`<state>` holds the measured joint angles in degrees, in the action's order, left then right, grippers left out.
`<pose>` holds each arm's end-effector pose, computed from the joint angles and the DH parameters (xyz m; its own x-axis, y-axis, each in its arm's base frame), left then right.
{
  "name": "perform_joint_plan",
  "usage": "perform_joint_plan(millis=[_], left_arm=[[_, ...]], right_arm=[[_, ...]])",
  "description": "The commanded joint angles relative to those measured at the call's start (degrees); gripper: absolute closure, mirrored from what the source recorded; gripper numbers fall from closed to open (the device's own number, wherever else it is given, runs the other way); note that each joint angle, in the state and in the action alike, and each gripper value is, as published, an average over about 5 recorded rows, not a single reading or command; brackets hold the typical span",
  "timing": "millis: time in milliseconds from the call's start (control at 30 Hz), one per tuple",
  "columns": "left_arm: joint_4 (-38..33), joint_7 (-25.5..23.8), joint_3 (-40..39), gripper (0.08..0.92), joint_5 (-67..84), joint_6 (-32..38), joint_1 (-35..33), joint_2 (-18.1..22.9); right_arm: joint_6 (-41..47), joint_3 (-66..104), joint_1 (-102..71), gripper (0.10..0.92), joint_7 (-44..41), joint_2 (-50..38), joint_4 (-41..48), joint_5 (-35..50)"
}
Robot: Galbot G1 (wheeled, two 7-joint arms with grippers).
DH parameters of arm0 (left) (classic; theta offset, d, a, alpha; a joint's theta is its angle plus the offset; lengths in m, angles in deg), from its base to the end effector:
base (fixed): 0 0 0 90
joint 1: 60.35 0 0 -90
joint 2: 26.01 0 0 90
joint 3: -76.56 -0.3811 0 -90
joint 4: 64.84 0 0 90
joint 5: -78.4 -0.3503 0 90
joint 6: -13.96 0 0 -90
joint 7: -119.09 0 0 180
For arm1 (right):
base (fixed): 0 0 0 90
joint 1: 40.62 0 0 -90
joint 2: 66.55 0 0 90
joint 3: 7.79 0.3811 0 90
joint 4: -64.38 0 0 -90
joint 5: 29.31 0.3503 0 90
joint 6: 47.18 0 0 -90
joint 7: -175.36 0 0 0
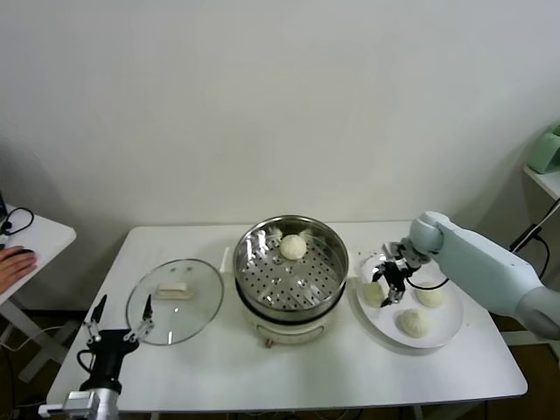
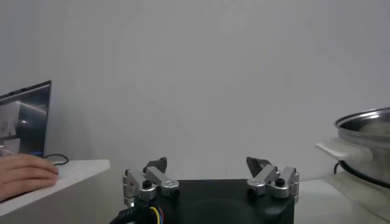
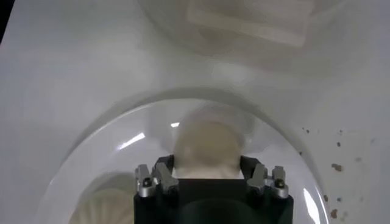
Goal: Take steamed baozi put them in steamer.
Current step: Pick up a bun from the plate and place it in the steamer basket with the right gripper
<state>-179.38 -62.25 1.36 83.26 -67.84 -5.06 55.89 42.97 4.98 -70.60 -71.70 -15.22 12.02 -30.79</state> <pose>0.1270 0.1138 -0.3578 -0.9921 -0.1254 -0.0005 -0.1235 0.9767 0.1755 0.5795 -0.1606 -0.2635 -0.0231 -0.2213 0.9749 -0.9880 -0.1440 -0.0561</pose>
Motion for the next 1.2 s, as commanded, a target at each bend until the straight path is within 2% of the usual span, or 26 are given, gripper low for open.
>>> perform_joint_plan(millis=[33, 267, 467, 733, 1000, 1200], left_arm=[[0.03, 0.09, -0.01, 0.177, -0.04, -0.15, 0.02, -0.06], [0.11, 0.29, 0.05, 0.177, -0.07, -0.35, 0.04, -0.06], [-0.17, 0.31, 0.12, 0.177, -0.08, -0.48, 0.08, -0.03], [-0.34, 0.26, 0.11, 0.177, -0.08, -0.29, -0.33, -0.10], [-0.72, 0.23, -0.24, 0.177, -0.32, -0.49, -0.07, -0.27], [-1.59, 0.24, -0.93, 0.177, -0.74, -0.78, 0.11, -0.54]], right_arm=[[-0.02, 0.25, -0.13, 0.353, -0.05, 0.12, 0.24, 0.07], [0.50, 0.17, 1.20, 0.373, -0.07, -1.17, -0.95, 3.41], [1.56, -3.84, 7.40, 0.380, -0.26, -4.40, -3.19, 9.89], [4.42, -18.54, 28.12, 0.374, -1.38, -6.84, -3.92, 28.55], [8.91, -32.65, 44.78, 0.374, -1.28, -2.61, -8.04, 48.33], [12.27, -32.99, 44.80, 0.374, 0.51, 2.48, -13.87, 52.49]])
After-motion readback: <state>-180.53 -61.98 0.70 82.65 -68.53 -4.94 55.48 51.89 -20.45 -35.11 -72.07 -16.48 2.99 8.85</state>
